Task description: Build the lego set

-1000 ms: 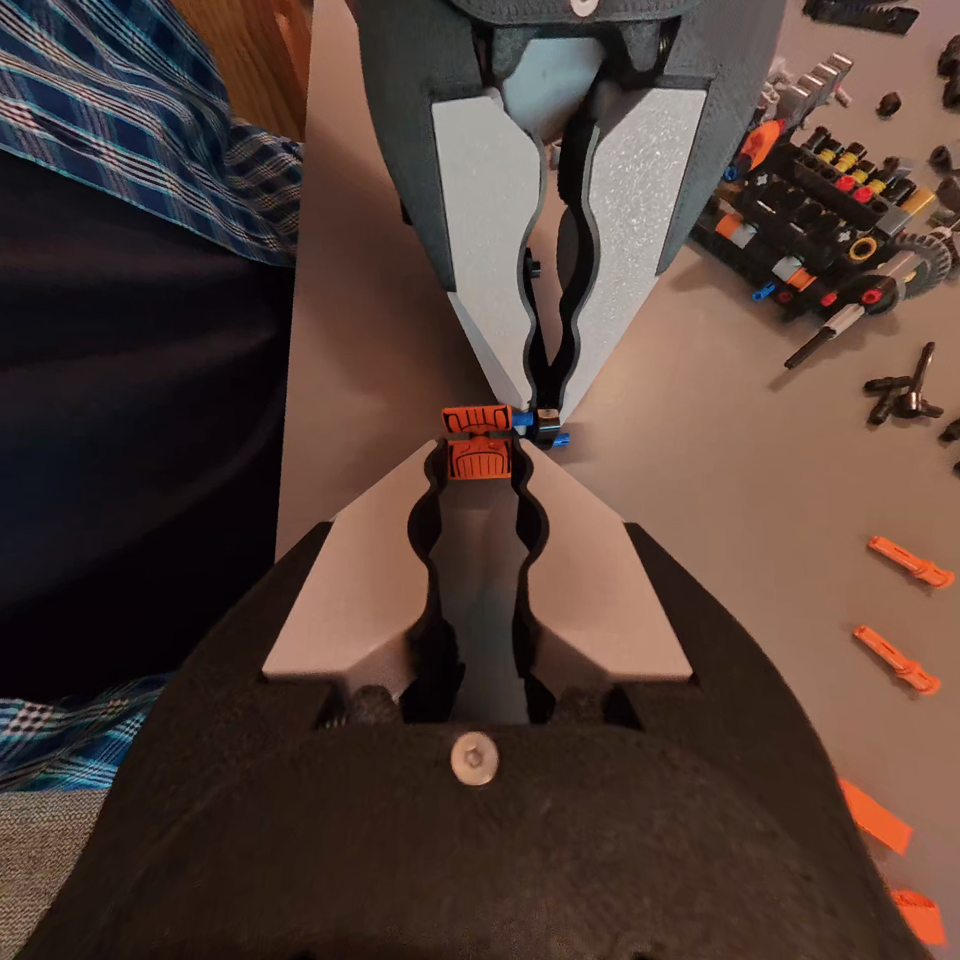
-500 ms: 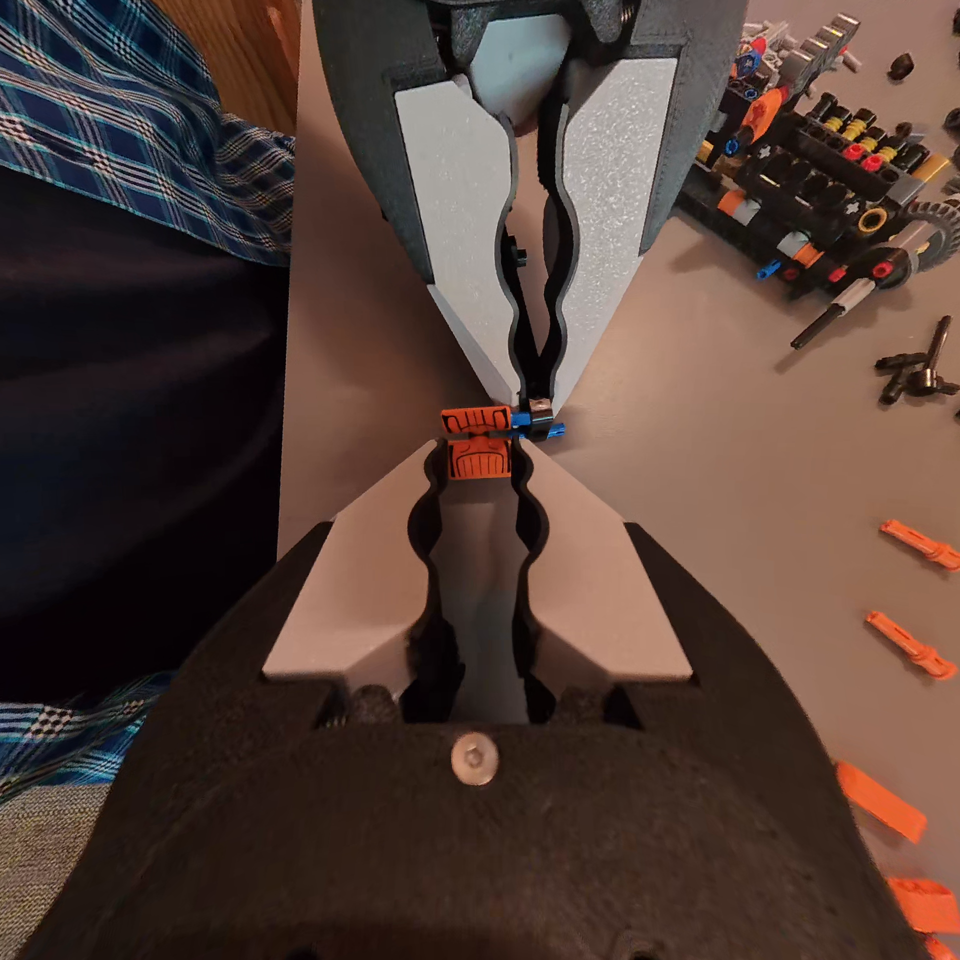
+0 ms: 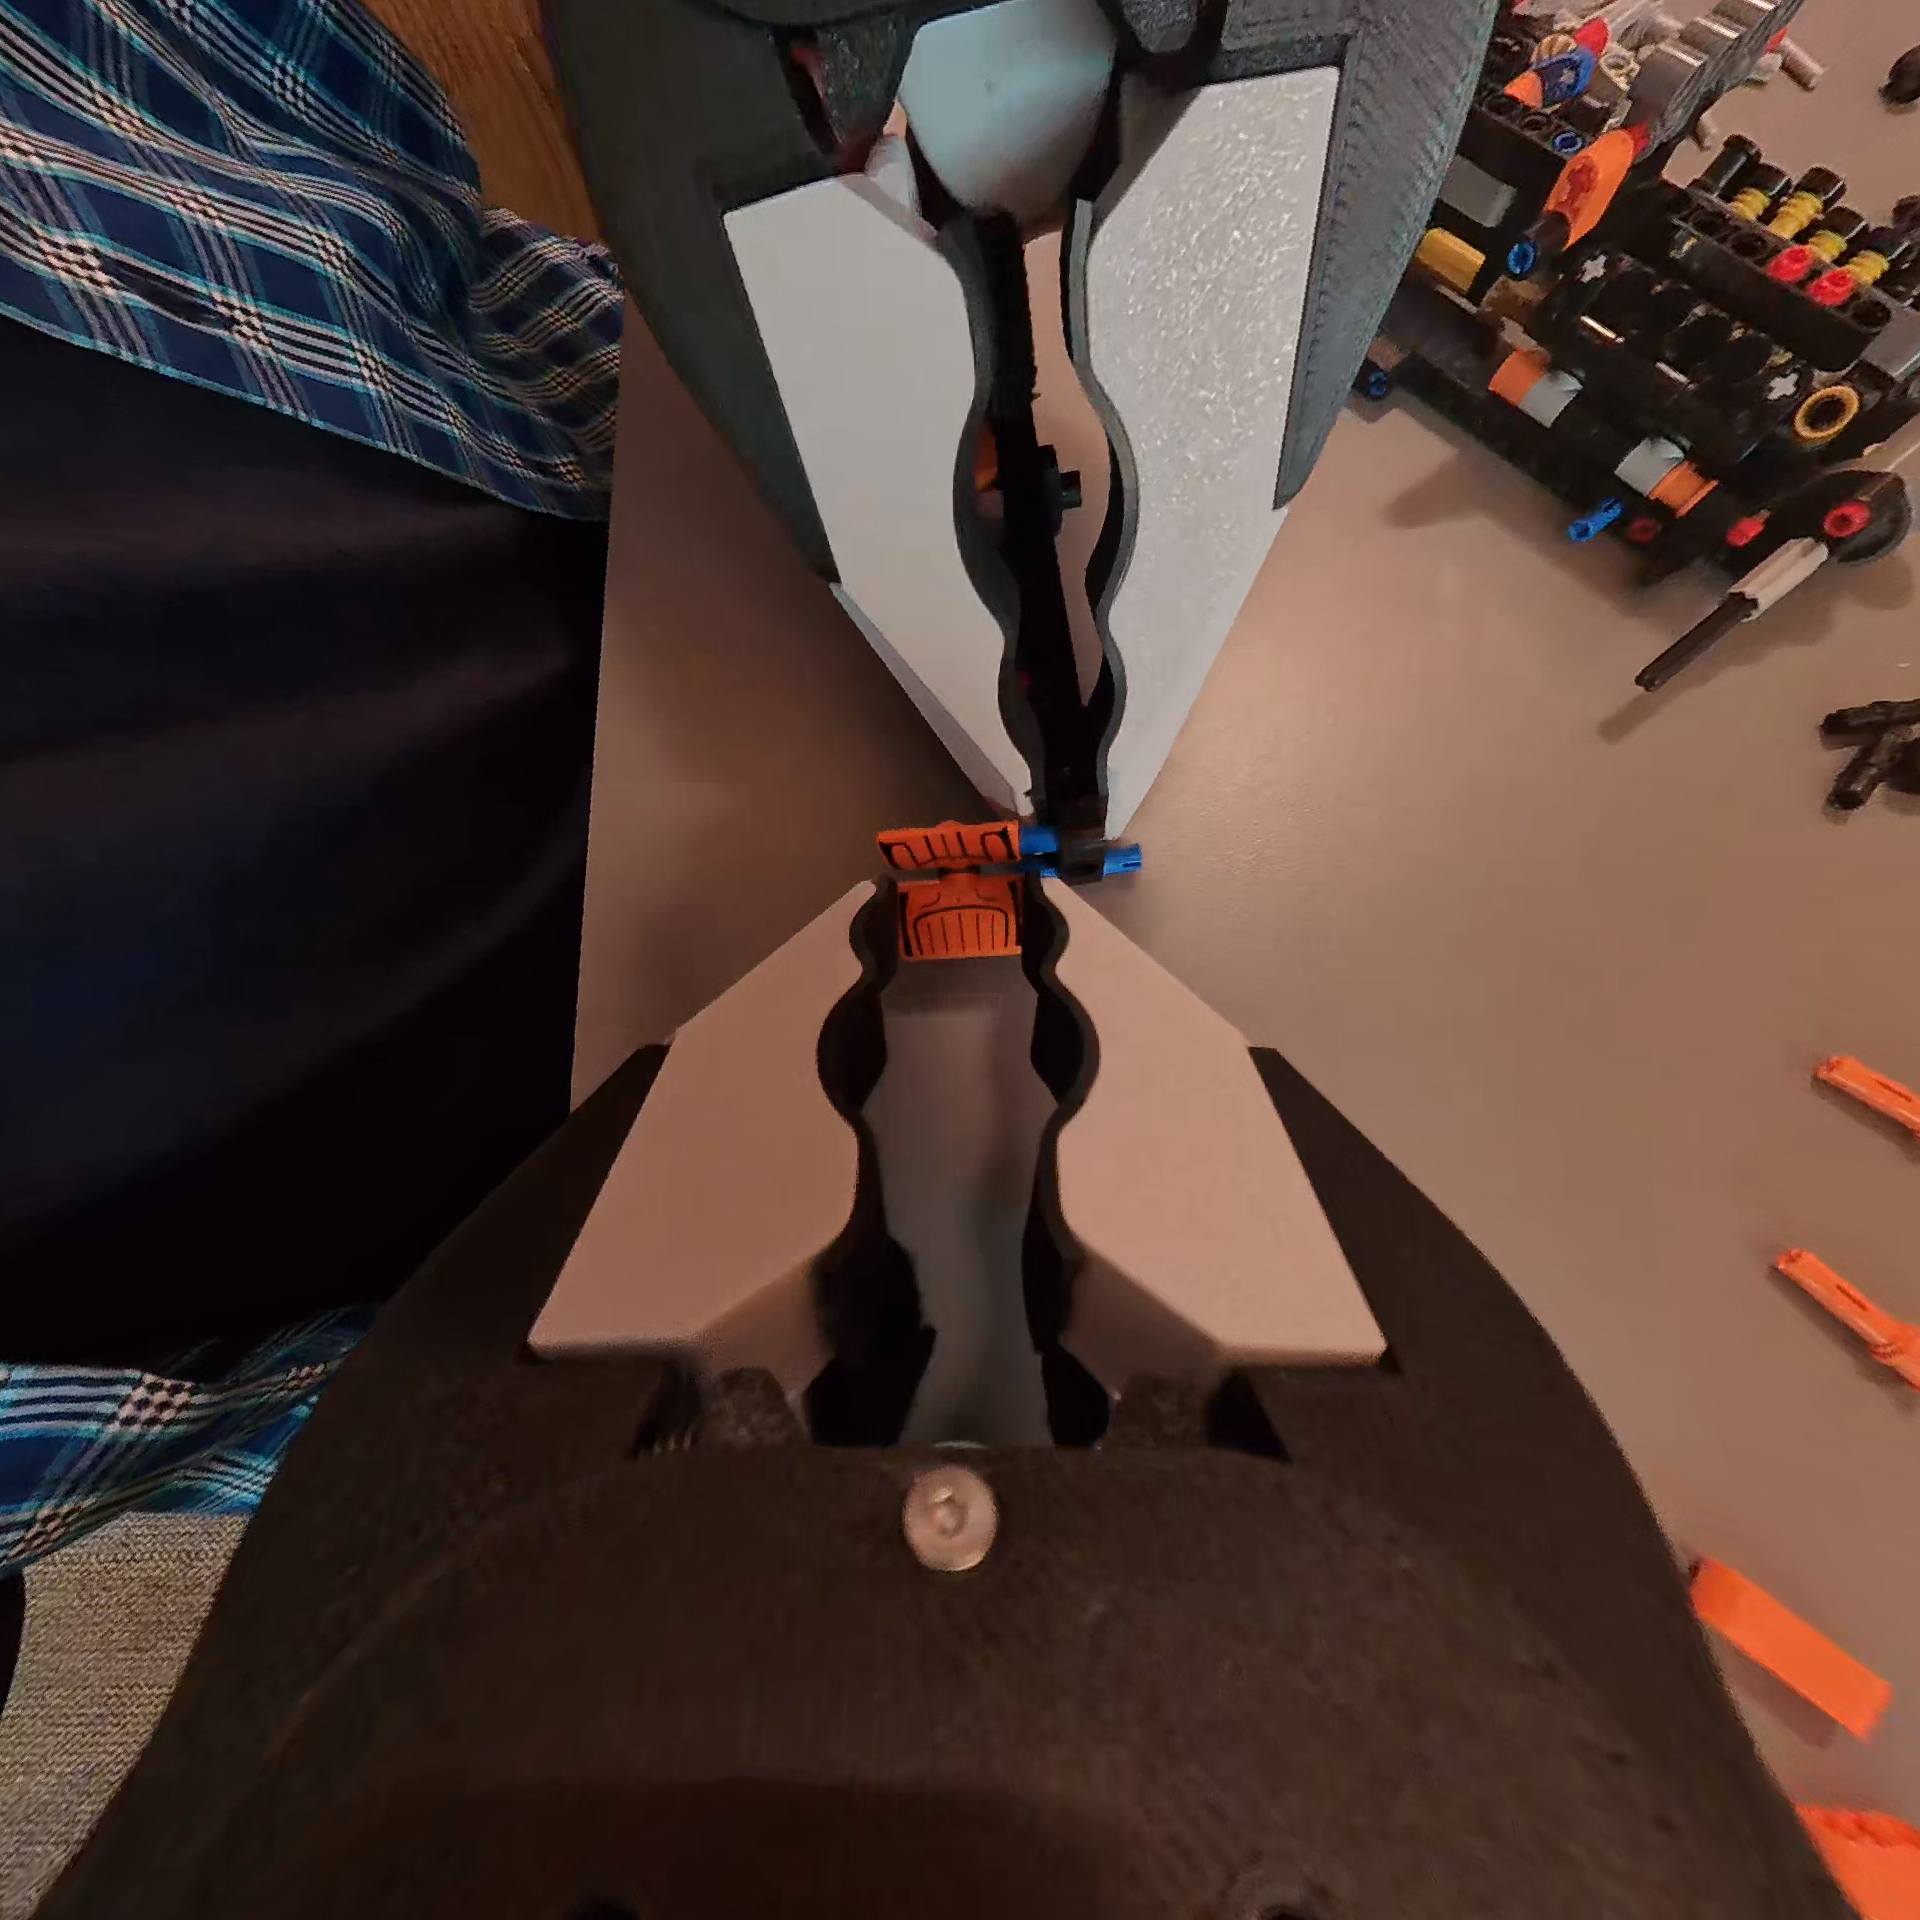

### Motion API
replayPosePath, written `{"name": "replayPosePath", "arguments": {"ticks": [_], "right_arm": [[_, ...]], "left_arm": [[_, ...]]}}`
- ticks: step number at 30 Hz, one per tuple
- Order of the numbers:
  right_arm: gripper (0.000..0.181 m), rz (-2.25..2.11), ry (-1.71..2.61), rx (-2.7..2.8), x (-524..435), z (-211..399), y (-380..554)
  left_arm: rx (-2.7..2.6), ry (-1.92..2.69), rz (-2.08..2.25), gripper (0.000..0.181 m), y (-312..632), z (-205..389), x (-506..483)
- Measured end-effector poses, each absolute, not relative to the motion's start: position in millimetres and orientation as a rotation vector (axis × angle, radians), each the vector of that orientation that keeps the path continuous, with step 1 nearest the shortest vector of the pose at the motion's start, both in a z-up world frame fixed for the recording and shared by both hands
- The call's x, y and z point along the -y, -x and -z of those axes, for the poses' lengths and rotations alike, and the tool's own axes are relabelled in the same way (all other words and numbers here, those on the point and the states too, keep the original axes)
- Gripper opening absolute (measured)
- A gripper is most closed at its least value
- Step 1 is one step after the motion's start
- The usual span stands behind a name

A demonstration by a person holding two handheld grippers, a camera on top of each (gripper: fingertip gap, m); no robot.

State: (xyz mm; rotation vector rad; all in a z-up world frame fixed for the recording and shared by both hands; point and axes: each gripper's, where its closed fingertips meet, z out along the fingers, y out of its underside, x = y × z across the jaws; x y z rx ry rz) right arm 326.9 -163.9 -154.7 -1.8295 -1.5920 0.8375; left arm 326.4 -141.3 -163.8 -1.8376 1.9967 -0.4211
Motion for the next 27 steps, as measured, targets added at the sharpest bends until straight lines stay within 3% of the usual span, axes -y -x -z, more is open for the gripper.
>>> {"name": "replayPosePath", "arguments": {"ticks": [27], "right_arm": [[0.020, -0.858, 1.864, 1.610, 159.9, 159.1, -328.6]], "left_arm": [[-2.122, 1.738, 0.292, 0.009, -326.0, 163.9, 139.2]]}}
